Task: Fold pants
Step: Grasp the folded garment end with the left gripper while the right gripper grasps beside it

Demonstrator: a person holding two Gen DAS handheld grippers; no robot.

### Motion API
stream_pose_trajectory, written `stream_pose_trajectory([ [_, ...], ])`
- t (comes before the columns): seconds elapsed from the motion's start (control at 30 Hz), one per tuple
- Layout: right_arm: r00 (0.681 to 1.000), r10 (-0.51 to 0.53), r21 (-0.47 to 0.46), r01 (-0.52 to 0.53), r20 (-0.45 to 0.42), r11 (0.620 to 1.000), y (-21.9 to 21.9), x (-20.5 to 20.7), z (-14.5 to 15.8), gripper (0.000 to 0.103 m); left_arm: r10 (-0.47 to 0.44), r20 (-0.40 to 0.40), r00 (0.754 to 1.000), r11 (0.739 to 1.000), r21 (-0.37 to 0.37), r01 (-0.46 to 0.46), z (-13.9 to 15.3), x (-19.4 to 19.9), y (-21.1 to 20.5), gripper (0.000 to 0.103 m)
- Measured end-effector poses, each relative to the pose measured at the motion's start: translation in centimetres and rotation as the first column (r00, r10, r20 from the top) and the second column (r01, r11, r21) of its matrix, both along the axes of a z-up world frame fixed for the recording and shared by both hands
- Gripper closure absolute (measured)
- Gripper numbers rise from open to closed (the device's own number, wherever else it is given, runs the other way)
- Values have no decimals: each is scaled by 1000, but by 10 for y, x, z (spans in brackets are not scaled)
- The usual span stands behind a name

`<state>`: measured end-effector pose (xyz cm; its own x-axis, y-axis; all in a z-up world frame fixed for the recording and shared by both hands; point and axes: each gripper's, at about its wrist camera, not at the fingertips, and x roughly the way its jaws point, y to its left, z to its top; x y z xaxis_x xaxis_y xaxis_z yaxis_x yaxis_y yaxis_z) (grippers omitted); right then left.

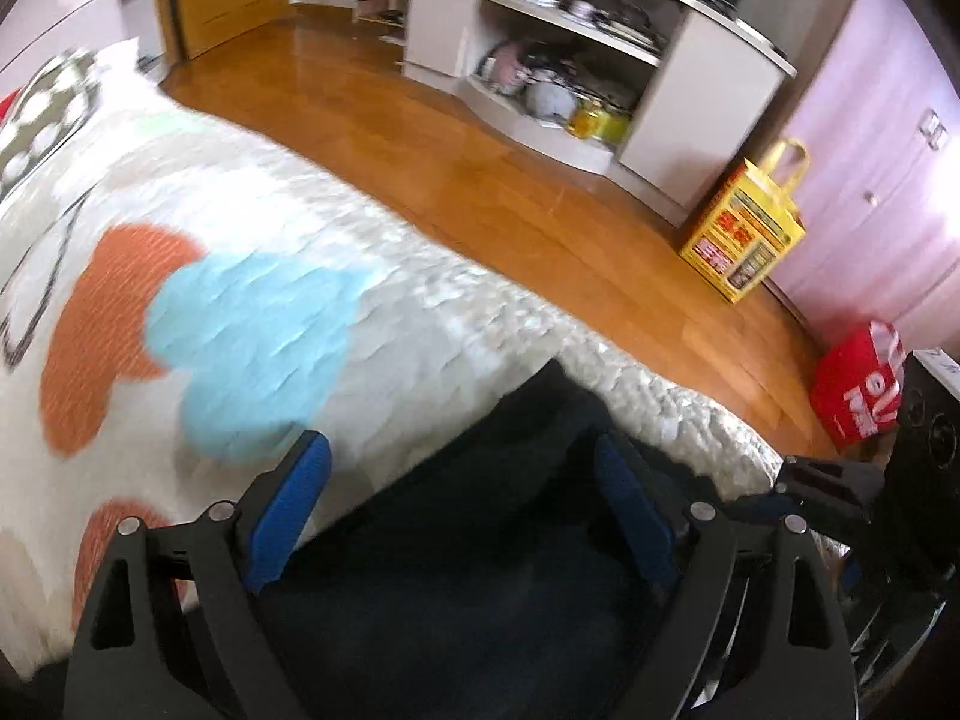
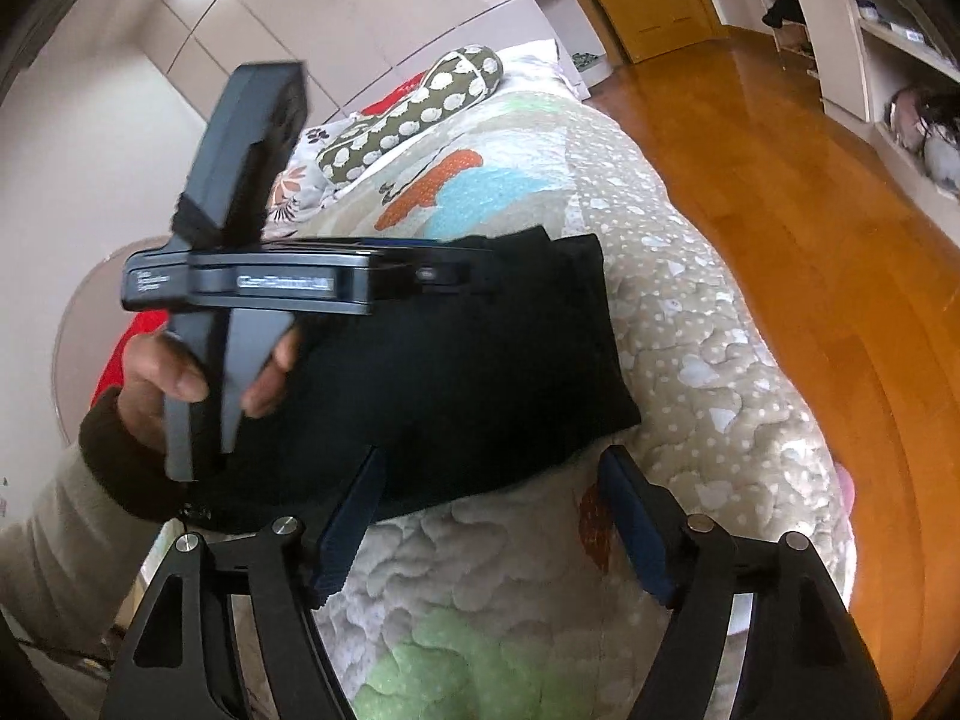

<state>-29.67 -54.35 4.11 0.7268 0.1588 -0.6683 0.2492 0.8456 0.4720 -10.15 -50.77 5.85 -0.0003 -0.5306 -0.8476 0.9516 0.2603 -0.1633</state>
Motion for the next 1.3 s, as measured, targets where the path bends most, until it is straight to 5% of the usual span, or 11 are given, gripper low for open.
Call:
stream_pose_trajectory([
  [0.3, 1000, -14, 15, 14, 9, 1000, 0, 8, -3, 23, -152, 95, 984, 988, 32, 149, -8, -17, -14, 11],
  [0.37, 1000, -27, 3, 27, 2, 1000, 0, 11, -3, 32, -175, 87, 981, 985, 22, 174, -8, -19, -13, 39],
  [0.43, 999, -37, -19, 36, -11, 999, 1, 13, -4, 58, -213, 47, 976, 977, 13, 212, -8, -20, -12, 71],
  [0.5, 999, -32, -28, 33, 6, 999, 3, 14, -1, 71, -206, 33, 978, 979, -1, 206, -7, -18, -11, 73],
  [0.63, 998, -19, -74, 23, 56, 997, 12, 12, 14, 81, -158, -60, 986, 985, -85, 152, 14, 0, 5, 82],
  [0.87, 985, 74, -222, -37, 158, 974, 47, 18, 73, 84, -79, -60, 995, 972, -226, 63, 73, 20, 59, 82],
  [1.03, 959, 227, -379, -150, 168, 913, 103, 40, 103, 84, 81, -129, 988, 962, -251, -111, 91, 50, 130, 76],
  [1.13, 925, 352, -470, -251, 140, 846, 151, 62, 101, 84, 244, -193, 951, 933, -219, -284, 87, 74, 185, 60],
  [1.2, 890, 442, -489, -337, 114, 805, 184, 73, 90, 81, 342, -236, 910, 891, -227, -394, 84, 87, 230, 51],
  [1.27, 847, 524, -467, -431, 85, 772, 213, 86, 73, 72, 408, -270, 872, 853, -226, -470, 78, 93, 262, 32],
  [1.3, 818, 570, -431, -491, 69, 757, 228, 92, 61, 59, 442, -289, 849, 831, -225, -509, 74, 96, 281, 29],
])
